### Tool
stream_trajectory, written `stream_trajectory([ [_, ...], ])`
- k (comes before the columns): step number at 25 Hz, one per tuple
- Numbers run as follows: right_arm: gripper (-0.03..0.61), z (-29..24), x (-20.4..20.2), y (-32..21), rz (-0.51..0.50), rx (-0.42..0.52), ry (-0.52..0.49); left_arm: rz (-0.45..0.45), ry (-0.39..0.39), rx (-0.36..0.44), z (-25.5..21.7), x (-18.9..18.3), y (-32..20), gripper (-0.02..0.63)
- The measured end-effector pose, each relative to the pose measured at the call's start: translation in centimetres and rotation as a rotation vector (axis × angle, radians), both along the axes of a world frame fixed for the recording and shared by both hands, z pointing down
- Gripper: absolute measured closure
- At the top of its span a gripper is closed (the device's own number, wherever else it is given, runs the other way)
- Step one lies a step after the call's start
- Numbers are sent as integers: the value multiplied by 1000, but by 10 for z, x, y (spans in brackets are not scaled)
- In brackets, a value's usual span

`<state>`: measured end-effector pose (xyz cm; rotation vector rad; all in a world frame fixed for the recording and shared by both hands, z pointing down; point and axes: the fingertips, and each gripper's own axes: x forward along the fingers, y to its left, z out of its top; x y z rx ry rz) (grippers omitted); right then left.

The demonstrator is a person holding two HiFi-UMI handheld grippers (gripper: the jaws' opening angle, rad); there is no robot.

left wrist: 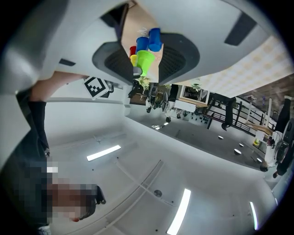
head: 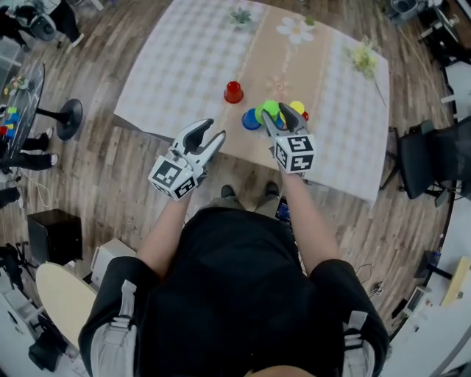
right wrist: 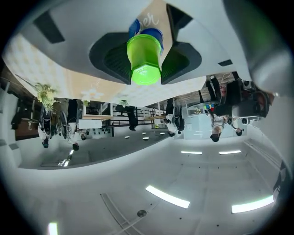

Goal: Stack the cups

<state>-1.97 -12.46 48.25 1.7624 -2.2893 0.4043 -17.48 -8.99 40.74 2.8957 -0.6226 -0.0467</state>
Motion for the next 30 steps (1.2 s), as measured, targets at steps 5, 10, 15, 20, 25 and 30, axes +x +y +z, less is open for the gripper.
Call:
stream_trajectory([
  [5,362,17,-1,-6,28,-23,10,8,-13,-2,6,-9,3,453],
  [10,362,26,1,-6,57,-34,-4,1,-10,-20,8,-14,6,453],
  [15,356,30,1,-7,68,-34,7,11,-8,-26,13,-12,6,453],
  [20,318,15,0,-6,52,10,-8,17,-1,-37,14,-5,2,453],
  [25,324,-42,13,7,42,130,-88,7,-17,-38,22,5,-17,453],
  [30,337,-92,60,14,51,218,-121,-97,-101,-26,40,18,-65,453],
])
